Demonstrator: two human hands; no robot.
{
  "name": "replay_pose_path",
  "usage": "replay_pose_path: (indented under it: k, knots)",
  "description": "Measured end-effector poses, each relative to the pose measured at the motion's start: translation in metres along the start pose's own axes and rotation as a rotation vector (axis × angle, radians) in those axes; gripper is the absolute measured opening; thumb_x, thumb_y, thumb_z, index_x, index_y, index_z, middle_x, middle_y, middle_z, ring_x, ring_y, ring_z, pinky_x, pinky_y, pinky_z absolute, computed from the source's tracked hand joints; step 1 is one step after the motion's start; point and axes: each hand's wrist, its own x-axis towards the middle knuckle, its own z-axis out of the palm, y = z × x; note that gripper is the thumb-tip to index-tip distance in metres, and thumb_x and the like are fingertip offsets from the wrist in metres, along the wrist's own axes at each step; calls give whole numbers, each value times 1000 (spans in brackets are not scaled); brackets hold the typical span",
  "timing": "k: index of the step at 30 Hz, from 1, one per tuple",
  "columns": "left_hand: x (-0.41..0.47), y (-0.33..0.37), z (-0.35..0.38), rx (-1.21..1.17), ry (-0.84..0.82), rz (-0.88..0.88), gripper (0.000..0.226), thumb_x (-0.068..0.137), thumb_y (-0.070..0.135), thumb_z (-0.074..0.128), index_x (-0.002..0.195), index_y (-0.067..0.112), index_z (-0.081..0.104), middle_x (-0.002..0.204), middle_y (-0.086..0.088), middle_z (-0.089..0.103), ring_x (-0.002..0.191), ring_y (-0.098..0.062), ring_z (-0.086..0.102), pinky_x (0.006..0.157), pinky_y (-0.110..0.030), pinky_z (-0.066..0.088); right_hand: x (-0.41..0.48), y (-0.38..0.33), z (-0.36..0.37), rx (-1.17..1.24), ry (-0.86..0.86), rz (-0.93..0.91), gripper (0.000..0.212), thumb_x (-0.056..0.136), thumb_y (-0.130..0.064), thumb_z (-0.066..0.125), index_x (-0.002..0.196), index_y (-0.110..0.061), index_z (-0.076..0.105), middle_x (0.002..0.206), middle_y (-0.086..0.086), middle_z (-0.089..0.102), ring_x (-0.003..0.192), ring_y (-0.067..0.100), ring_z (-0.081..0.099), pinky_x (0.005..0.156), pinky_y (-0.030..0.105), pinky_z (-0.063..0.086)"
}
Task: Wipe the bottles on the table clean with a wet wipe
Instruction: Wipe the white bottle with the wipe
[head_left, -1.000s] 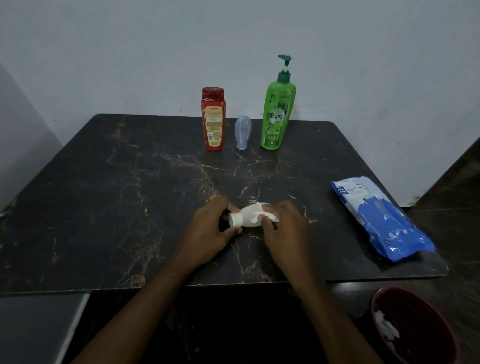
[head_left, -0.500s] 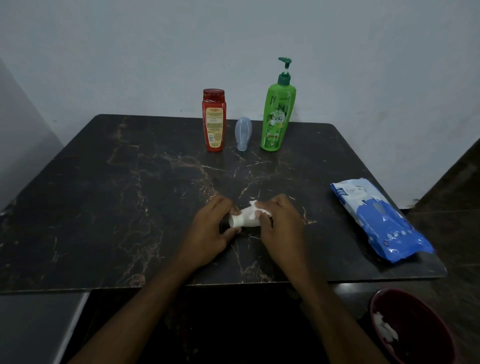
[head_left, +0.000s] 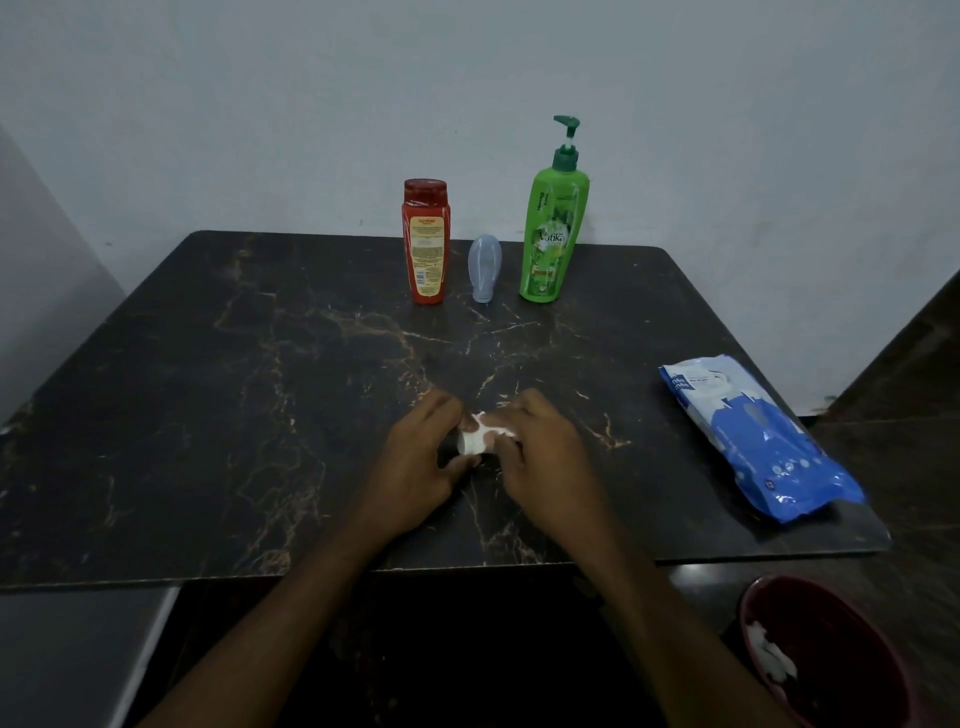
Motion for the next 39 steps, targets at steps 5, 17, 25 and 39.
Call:
replay_pose_path:
  k: [5,17,25,39]
  knots:
    - [0,-1,0,3,-9,-3,31,77,9,82,98,15,60,103,8,54,89,-7,54,76,-27,48,10,-4,2,-61,-12,27,24,86,-4,60,104,-17,70,104,-3,48,87,16,54,78,33,50]
    - [-2,0,-1,-6,-9,50,30,78,9,81,100,18,62,109,9,54,94,-8,56,80,-25,49,11,42,-17,-40,-76,351,28,93,-11,61,120,-15,62,112,-1,49,101,11,52,81,24,41]
    - [-2,0,0,4,-11,50,32,78,8,82,101,18,62,111,8,55,95,-10,57,79,-28,50,-2,40,-19,135,81,353,22,95,-9,57,114,-11,69,113,7,61,106,21,58,81,10,39]
    - [-2,-2,-1,-6,21,43,31,80,13,81,103,19,61,110,8,58,96,-10,60,82,-34,52,24,29,-15,-54,-88,193,27,94,-16,60,120,-20,67,108,-1,52,100,13,53,83,20,40]
